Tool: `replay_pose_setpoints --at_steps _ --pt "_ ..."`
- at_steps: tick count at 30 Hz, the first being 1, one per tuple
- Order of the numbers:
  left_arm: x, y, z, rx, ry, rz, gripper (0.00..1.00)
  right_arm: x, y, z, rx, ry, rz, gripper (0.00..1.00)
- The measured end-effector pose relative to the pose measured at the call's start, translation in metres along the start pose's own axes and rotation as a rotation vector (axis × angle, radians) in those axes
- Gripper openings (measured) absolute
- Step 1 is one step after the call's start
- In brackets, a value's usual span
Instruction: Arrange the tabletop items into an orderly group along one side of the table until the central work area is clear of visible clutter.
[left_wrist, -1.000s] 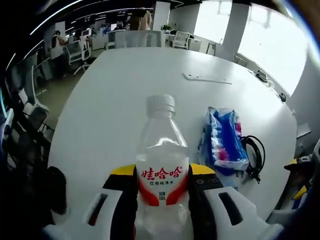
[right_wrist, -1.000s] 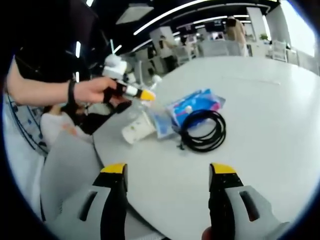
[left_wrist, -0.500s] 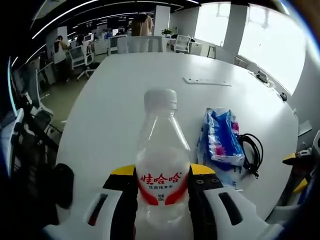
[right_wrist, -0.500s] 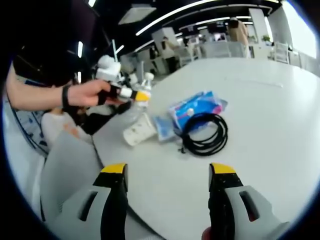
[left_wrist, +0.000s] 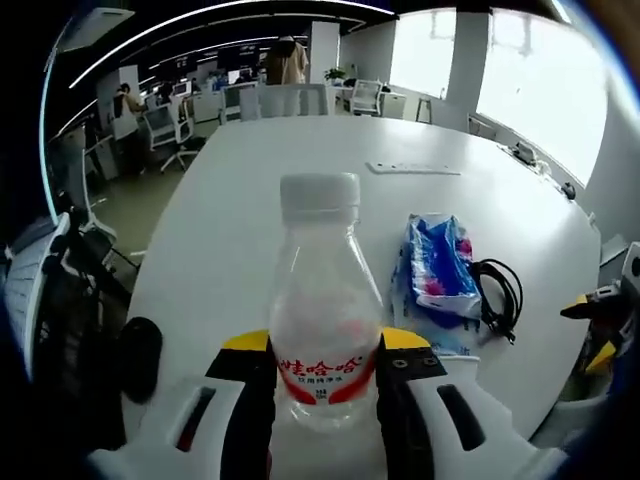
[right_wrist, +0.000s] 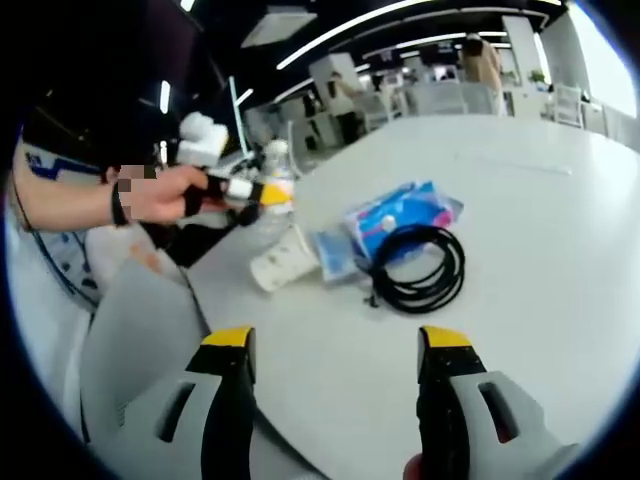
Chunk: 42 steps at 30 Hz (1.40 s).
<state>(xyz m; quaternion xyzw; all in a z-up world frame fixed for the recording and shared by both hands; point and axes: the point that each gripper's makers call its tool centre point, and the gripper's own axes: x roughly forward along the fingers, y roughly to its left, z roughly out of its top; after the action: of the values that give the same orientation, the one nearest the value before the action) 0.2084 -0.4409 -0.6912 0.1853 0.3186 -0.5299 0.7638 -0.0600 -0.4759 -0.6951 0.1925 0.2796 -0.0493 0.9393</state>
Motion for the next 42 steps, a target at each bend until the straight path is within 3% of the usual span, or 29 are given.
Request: replay_pose_setpoints --at_steps 19,23,32,42 --pt "-0.02 -0.004 -0.019 0.073 -0.044 0.043 0.38 0.0 0.0 0.0 -0.004 0.006 0.009 0.63" --pt "-0.022 -0.002 -0.024 0.076 -0.051 0.076 0.38 0.001 -0.001 0.0 -0.007 0.013 0.012 0.63" --pt "-0.013 0.001 -0.014 0.048 -0.061 0.095 0.38 0.002 -0.002 0.0 0.001 0.013 0.011 0.63" --pt "0.009 0.008 0.007 0.017 -0.069 0.112 0.37 0.002 -0.003 -0.005 0.008 0.027 0.009 0.63"
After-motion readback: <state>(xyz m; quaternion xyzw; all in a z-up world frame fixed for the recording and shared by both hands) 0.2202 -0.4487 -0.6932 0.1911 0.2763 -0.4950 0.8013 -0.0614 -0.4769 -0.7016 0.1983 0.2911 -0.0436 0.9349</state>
